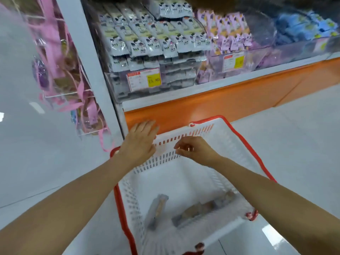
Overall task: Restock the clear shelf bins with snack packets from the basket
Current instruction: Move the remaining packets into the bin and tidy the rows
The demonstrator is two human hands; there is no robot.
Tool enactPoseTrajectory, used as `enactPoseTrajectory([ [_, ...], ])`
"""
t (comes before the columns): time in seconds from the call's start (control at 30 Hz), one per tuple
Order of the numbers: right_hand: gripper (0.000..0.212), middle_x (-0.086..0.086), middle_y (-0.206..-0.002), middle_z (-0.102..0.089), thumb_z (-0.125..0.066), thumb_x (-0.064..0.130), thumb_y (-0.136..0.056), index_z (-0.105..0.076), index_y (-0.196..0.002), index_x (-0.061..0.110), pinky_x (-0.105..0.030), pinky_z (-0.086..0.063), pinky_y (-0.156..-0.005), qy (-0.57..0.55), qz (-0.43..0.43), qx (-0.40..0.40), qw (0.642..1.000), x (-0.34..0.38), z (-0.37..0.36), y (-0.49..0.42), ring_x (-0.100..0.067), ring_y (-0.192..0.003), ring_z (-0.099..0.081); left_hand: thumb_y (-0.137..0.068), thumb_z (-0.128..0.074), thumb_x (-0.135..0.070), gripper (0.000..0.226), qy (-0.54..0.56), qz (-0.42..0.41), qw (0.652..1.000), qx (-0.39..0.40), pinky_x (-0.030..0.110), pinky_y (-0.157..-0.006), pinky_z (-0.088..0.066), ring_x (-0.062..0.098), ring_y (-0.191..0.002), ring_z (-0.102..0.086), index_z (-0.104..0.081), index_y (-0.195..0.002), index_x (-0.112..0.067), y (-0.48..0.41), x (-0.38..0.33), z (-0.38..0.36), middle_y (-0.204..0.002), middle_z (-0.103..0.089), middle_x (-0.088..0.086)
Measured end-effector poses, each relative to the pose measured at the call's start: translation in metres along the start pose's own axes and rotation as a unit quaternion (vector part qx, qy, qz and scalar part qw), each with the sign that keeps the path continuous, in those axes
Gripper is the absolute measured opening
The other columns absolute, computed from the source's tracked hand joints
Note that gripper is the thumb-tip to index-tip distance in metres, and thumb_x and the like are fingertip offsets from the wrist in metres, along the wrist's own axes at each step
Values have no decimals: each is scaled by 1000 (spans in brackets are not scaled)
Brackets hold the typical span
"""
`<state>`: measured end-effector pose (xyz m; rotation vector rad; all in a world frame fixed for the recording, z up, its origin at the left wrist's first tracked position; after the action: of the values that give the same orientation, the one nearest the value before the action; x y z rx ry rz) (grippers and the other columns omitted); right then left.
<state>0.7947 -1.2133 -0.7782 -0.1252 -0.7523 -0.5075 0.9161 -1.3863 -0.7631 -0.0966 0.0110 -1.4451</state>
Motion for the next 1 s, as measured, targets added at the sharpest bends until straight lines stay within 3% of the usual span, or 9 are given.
enactPoseTrajectory([
  [0.1, 12, 5, -87, -67, -72, 27, -87, -71, -98, 20, -15, -44, -67, 2, -21, 90, 996, -26, -56, 5, -2, -70, -57, -80, -72, -26, 73, 8, 7, 1000, 26, 50, -112, -32, 35, -133, -46, -44, -145, -8, 16, 7, -25, -147, -47, 16],
  [0.27, 26, 1, -107, -62, -68, 32, -90, -66, -113, 22, -22, -45, -78, 44, -17, 240, 970, -46, -130, 7, -11, -89, -59, -99, -44, -30, 72, 35, 16, 999, 29, 42, -120, -18, 26, -147, -24, -5, -157, -17, 28, 13, -47, -162, -20, 8],
  [0.43, 44, -3, -130, -49, -69, 28, -87, -56, -129, 25, -35, -40, -99, 136, 16, 346, 928, -56, -182, 14, -20, -117, -46, -100, -40, -34, 73, 40, 21, 999, 24, 42, -122, -15, 25, -149, -19, 2, -157, -19, 28, 12, -52, -164, -13, 5],
  [0.5, 43, -6, -129, -47, -70, 24, -85, -58, -126, 21, -37, -41, -95, 171, 48, 360, 916, -59, -193, 20, -23, -117, -45, -99, -41, -33, 73, 38, 21, 999, 18, 41, -122, -16, 25, -148, -21, 1, -157, -18, 29, 13, -52, -163, -15, 6],
  [0.6, 25, -10, -121, -49, -62, 21, -90, -61, -113, 13, -35, -37, -77, 226, 103, 326, 912, -61, -200, 28, -29, -108, -48, -99, -41, -34, 73, 35, 20, 999, 15, 41, -122, -17, 25, -148, -22, 1, -157, -18, 30, 14, -53, -163, -17, 6],
  [0.67, 20, -11, -118, -51, -57, 21, -92, -62, -109, 11, -32, -33, -73, 228, 116, 302, 918, -62, -200, 29, -30, -105, -49, -99, -40, -33, 72, 35, 20, 999, 15, 42, -122, -18, 25, -148, -22, 0, -157, -18, 29, 13, -52, -163, -17, 6],
  [0.83, 29, -1, -116, -55, -68, 20, -84, -62, -112, 17, -27, -41, -83, 157, 68, 296, 940, -65, -180, 19, -18, -105, -47, -101, -41, -34, 72, 38, 28, 998, 29, 41, -122, -16, 24, -149, -19, 1, -157, -19, 29, 13, -51, -164, -14, 5],
  [1.0, 33, 4, -111, -63, -73, 18, -81, -64, -113, 22, -25, -44, -84, 71, 6, 181, 981, -62, -140, 6, -13, -101, -51, -100, -41, -33, 71, 40, 32, 998, 34, 43, -122, -18, 24, -148, -20, 1, -157, -20, 29, 12, -49, -163, -15, 5],
])
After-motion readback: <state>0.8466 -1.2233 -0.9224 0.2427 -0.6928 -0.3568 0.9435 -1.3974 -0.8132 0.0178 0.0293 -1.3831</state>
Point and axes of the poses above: each hand's wrist, its own y-axis away from the middle knuckle, its own z-axis out of the back of the hand, x = y × z, the point moved 3 cm from there along -y, towards the middle knuckle
